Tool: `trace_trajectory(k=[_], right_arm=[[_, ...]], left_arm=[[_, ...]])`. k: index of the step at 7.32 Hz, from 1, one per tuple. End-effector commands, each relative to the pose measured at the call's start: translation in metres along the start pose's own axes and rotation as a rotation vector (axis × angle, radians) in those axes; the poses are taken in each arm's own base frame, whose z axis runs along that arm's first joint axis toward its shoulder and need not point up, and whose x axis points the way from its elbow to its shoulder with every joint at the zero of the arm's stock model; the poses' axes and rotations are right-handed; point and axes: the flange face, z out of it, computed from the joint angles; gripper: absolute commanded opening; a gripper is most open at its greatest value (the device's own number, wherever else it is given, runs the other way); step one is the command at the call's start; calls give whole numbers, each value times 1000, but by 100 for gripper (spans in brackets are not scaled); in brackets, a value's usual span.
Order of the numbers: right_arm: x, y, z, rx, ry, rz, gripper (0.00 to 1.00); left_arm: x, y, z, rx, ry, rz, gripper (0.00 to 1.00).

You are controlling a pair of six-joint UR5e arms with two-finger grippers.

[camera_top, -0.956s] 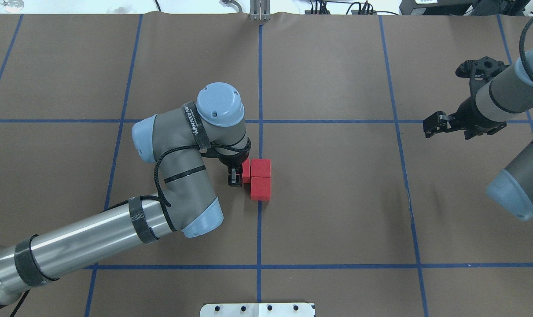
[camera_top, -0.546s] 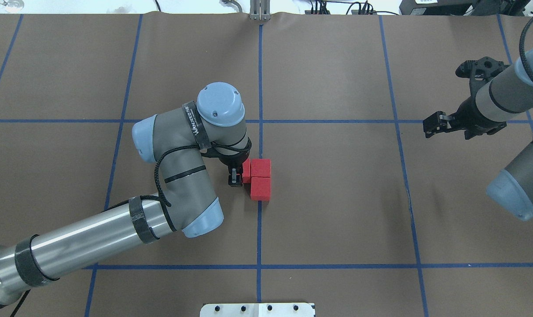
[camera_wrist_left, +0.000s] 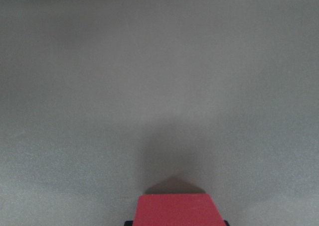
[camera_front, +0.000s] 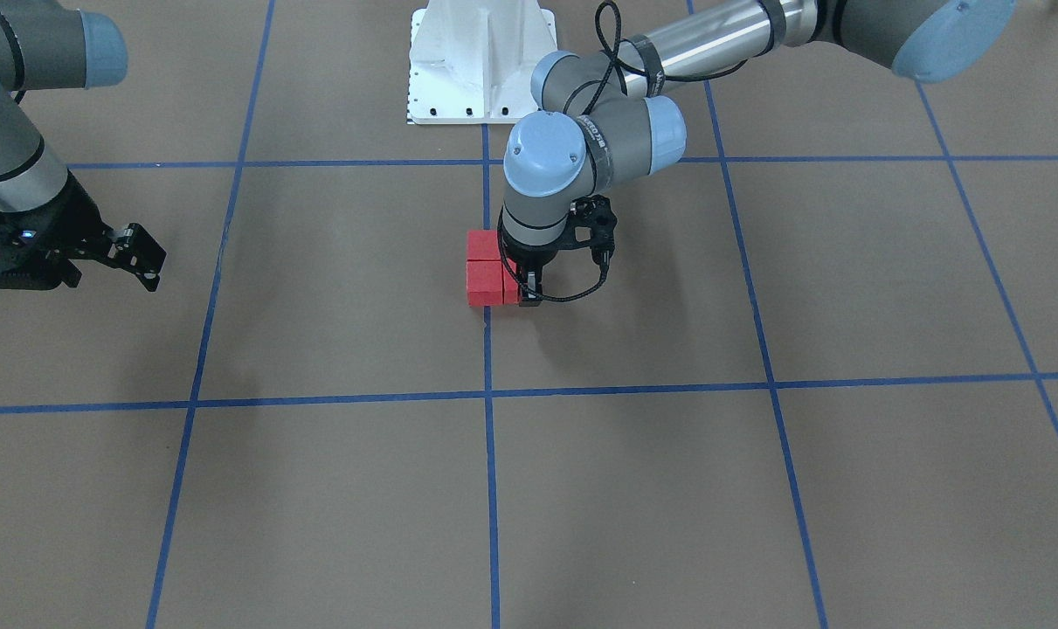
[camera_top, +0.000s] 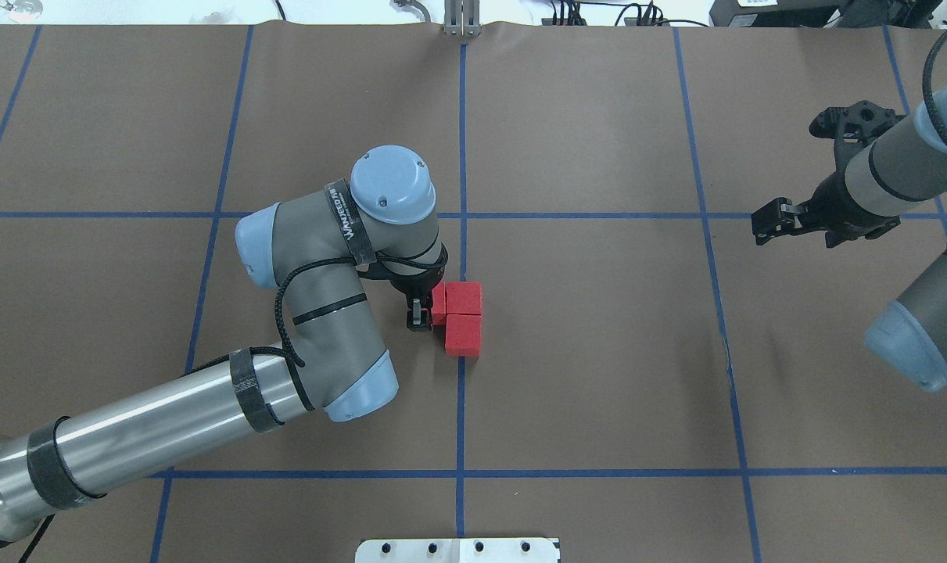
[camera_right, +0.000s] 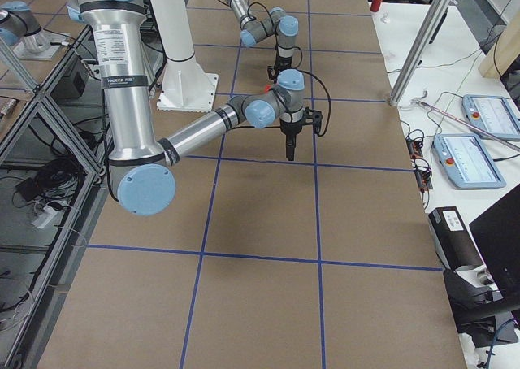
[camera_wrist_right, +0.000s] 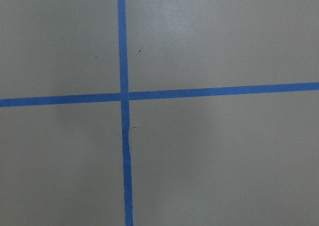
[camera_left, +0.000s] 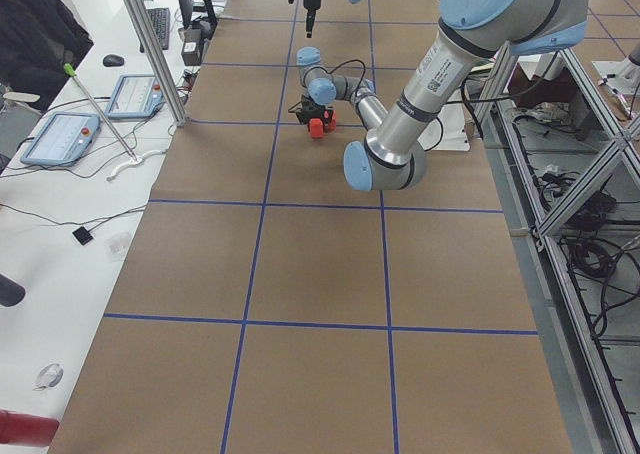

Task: Form red blocks into L shape at center
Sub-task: 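Hold and press the cube against the farther cube with the left gripper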

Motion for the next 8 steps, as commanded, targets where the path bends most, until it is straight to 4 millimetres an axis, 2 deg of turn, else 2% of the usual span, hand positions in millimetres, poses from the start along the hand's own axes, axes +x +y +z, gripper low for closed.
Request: trace_trajectory(k=[1, 2, 3, 8], right_arm=[[-1, 0, 0, 1, -1, -1, 100], [-1, 0, 0, 1, -1, 1, 100], [-1, 0, 0, -2, -3, 1, 100], [-3, -1, -2, -3, -9, -1, 100]], left_arm=[[0, 0, 0, 0, 0, -1, 0], [-1, 0, 1, 1, -2, -1, 38], [-1, 1, 1, 3, -2, -3, 99], [0, 7, -7, -7, -1, 6, 100]])
